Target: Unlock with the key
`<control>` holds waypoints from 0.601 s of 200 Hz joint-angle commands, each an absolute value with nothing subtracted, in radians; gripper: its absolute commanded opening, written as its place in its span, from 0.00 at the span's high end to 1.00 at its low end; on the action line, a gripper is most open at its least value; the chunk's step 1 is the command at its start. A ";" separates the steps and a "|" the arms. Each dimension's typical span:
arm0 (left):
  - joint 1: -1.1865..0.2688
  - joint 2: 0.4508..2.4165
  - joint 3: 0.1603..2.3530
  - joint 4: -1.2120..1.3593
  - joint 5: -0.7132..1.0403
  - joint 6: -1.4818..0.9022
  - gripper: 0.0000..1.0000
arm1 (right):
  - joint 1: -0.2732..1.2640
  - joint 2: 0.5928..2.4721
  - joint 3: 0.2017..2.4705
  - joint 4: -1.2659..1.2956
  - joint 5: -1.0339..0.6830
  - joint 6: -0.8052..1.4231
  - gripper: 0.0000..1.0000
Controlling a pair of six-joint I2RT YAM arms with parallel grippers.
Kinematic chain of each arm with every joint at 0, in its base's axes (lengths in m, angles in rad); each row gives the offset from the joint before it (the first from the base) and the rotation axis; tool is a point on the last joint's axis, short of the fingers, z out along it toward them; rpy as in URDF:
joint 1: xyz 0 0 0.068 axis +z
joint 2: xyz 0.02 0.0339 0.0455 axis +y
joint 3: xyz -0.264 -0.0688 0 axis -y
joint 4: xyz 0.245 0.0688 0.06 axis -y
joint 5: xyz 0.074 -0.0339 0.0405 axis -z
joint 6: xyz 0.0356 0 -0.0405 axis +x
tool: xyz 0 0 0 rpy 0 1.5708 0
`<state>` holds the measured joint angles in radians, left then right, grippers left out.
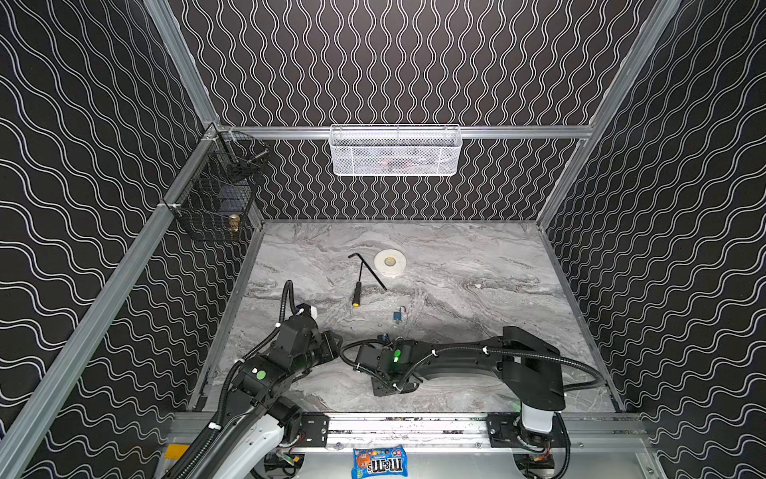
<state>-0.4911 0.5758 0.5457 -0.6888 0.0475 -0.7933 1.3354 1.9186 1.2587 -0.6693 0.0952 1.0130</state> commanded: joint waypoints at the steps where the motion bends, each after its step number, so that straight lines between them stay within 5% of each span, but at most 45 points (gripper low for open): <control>1: -0.490 0.570 0.544 -0.712 0.040 -0.799 0.50 | 1.341 1.932 1.261 -0.712 0.106 1.043 0.63; 120: -0.490 0.605 0.512 -0.648 0.086 -0.827 0.50 | 1.341 1.906 1.221 -0.737 0.120 1.032 0.87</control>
<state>-0.4911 0.5953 0.5205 -0.6765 0.0658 -0.8108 1.3407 1.9030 1.2320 -0.6849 0.1101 1.0275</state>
